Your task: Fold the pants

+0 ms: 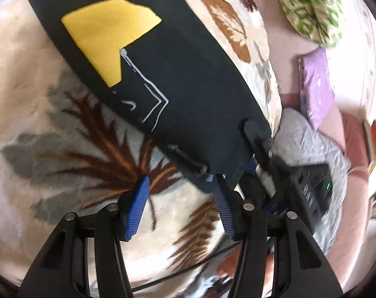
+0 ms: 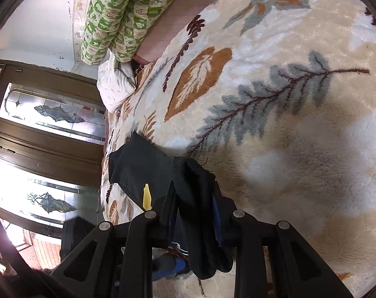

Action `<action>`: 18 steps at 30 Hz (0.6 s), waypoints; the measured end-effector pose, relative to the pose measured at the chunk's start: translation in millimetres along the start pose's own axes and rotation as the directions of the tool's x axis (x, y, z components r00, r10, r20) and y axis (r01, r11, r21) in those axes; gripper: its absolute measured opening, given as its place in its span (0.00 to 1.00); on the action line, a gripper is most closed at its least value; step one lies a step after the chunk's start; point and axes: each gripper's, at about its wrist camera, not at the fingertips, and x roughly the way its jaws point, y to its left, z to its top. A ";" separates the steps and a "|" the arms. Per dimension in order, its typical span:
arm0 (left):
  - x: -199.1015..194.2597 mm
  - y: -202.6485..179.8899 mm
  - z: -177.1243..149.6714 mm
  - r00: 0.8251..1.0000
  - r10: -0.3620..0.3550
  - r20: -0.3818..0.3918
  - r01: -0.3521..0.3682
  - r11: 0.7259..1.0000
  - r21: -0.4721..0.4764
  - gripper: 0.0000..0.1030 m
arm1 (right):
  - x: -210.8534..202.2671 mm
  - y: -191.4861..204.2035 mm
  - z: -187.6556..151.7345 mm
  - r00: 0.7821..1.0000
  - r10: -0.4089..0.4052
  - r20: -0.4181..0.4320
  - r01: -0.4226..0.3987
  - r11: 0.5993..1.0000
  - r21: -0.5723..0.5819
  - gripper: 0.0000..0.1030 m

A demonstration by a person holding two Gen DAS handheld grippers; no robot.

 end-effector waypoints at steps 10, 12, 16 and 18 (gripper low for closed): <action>15.4 1.9 3.3 0.994 -0.089 0.059 0.092 0.994 -0.052 0.50 | 2.7 -7.3 2.5 0.998 0.056 0.011 -0.056 0.998 0.041 0.26; 17.7 1.8 7.6 0.989 -0.119 0.092 0.125 0.990 -0.068 0.50 | 2.4 -8.7 1.6 0.998 0.060 0.013 -0.061 0.997 0.050 0.26; 19.0 -0.1 14.3 0.977 -0.152 0.148 0.163 0.985 -0.064 0.50 | 1.9 -14.2 0.7 0.997 0.075 0.021 -0.076 0.994 0.073 0.26; 20.0 -2.8 17.6 0.980 -0.137 0.142 0.144 0.989 -0.041 0.46 | 2.5 -16.2 0.5 0.997 0.075 0.025 -0.077 0.994 0.080 0.26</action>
